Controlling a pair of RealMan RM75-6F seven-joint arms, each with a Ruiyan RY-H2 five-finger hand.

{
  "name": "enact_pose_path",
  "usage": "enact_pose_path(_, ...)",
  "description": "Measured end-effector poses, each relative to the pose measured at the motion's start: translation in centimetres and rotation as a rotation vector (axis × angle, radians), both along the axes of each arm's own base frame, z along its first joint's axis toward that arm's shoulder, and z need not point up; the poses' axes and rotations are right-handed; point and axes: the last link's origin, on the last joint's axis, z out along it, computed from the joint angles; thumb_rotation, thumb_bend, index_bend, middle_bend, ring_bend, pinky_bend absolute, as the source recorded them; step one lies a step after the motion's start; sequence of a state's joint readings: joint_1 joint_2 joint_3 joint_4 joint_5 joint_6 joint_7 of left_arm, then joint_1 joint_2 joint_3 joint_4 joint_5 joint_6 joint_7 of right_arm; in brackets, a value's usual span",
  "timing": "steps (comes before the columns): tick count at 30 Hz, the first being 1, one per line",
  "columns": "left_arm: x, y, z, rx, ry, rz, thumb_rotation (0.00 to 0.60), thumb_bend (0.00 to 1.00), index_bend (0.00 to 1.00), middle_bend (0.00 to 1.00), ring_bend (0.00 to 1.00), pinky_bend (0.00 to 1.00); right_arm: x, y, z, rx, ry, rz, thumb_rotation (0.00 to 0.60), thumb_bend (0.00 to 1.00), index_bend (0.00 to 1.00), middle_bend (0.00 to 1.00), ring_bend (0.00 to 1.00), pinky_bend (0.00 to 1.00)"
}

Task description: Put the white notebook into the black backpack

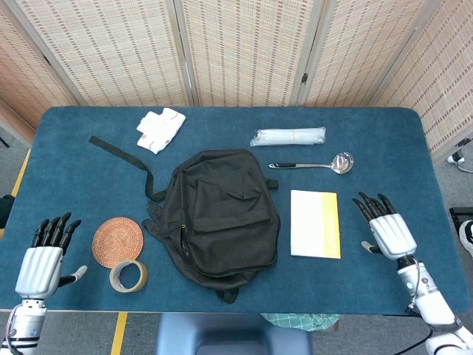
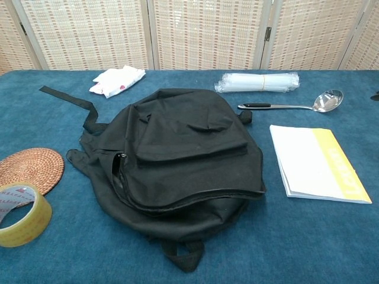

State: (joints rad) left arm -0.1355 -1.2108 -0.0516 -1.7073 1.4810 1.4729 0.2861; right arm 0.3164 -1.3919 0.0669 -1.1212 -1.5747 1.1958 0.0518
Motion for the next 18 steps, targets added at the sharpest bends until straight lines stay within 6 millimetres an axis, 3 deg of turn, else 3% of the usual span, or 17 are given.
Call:
enact_pose_path(7, -0.1, -0.2, 0.0, 0.002, -0.003, 0.005, 0.600, 0.19, 0.16, 0.07, 0.08, 0.00, -0.7, -2.4, -2.8, 0.038, 0.029, 0.000, 0.600, 0.13, 0.03, 0.06, 0.12, 0.05)
enact_pose_path(18, -0.6, -0.3, -0.1, -0.002, -0.004, 0.020, 0.600, 0.19, 0.16, 0.07, 0.08, 0.00, -0.7, -3.7, -5.6, 0.083, 0.045, 0.016, 0.600, 0.13, 0.03, 0.06, 0.12, 0.05)
